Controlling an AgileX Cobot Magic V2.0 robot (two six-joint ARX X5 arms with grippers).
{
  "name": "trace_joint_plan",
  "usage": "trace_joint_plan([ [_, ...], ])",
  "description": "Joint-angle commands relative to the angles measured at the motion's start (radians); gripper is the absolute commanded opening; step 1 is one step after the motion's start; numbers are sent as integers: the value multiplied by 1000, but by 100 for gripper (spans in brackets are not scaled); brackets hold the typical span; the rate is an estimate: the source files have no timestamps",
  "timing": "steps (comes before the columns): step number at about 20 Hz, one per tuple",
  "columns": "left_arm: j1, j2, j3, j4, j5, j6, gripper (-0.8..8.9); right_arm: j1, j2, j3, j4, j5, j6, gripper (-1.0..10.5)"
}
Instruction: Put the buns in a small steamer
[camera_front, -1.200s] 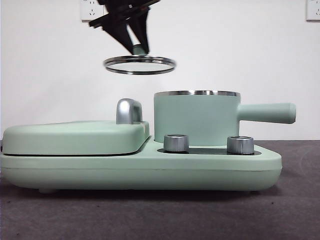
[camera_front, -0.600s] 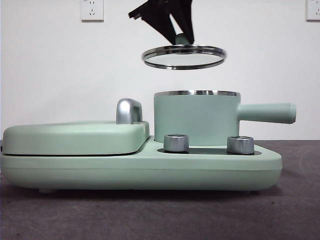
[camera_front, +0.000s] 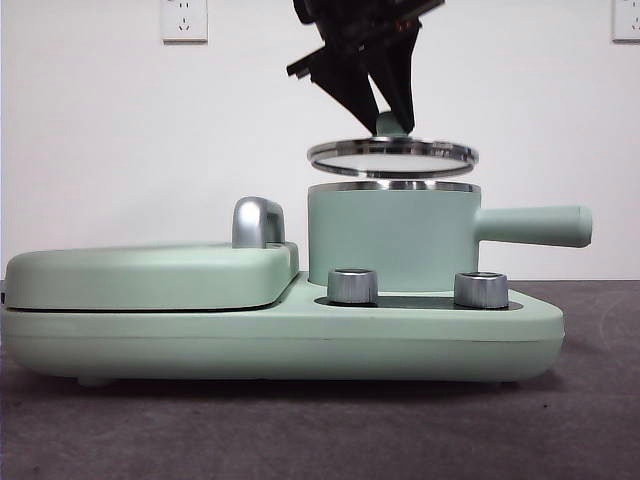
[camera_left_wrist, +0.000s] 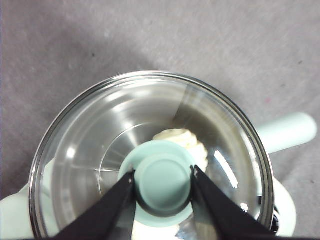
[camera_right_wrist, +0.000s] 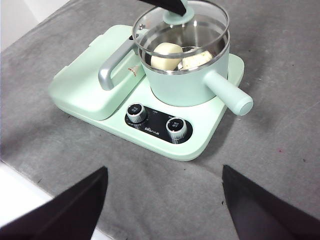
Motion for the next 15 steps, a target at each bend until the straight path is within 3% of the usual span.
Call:
trace_joint_plan([
  [1,-1,20,43,14,2,16,15,9,1,6,10,1,-8,360],
  [10,1,58,43,18,2,15,15,9,1,6,10,6,-8,360],
  [15,0,64,43,17,53,15,15,9,1,6,10,28,-8,360],
])
